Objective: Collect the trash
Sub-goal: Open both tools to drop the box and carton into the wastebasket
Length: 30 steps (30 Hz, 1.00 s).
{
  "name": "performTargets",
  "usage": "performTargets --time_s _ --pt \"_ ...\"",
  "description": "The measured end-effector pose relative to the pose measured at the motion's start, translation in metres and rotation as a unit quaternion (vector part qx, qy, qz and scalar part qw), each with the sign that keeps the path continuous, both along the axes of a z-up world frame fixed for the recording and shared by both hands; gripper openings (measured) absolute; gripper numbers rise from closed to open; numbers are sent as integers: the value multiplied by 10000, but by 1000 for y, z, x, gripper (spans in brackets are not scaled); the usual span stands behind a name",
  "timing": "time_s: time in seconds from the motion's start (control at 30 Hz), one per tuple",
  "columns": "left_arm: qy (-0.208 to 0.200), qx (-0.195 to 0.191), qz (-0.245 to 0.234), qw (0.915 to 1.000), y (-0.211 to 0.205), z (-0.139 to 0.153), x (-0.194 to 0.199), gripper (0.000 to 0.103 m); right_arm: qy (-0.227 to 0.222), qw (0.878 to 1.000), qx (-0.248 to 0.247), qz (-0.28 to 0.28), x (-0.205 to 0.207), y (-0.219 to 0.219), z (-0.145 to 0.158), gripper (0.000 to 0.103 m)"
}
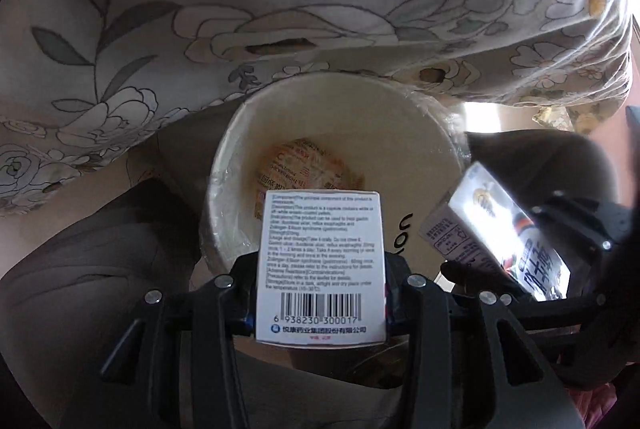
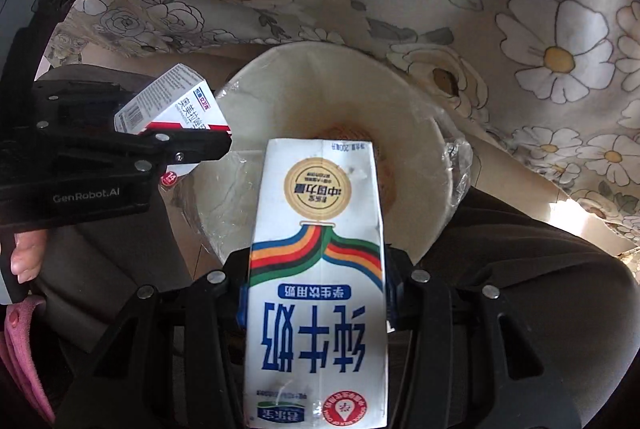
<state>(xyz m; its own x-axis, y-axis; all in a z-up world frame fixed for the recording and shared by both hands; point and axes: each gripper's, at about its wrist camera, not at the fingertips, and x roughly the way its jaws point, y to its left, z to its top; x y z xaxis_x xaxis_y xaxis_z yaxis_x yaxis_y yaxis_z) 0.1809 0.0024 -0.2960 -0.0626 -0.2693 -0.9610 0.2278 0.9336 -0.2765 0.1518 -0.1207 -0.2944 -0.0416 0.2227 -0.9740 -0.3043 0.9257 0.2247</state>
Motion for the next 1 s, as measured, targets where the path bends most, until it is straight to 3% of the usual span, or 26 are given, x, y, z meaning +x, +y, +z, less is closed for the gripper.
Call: performTargets --time_s 0.33,0.57,0.67,0.77,0.83,0.87,0.93,1.0 --pt "453 -53 177 9988 -10 -50 11 45 776 9965 2 -302 21 14 -67 48" --pt "798 128 334 9962 -7 -79 18 45 1325 9898 96 -507 32 15 -101 48" --pt "866 104 385 9954 -6 -83 21 45 1059 9933 -236 -389 36 17 -108 48" --pt "812 185 353 9959 -8 -83 21 45 1102 9928 -283 -382 34 20 -114 49" --pt "864 205 319 9955 -10 -85 21 50 1130 9921 -341 -418 34 18 -115 49" --pt "882 232 303 9954 -12 -88 20 58 1181 9915 -326 -441 34 17 -117 49" --pt "853 292 279 9955 -13 -88 20 67 1315 9898 -324 -437 36 17 -124 61" --pt "810 287 273 9959 -12 -83 21 75 1283 9895 -539 -377 35 19 -125 66"
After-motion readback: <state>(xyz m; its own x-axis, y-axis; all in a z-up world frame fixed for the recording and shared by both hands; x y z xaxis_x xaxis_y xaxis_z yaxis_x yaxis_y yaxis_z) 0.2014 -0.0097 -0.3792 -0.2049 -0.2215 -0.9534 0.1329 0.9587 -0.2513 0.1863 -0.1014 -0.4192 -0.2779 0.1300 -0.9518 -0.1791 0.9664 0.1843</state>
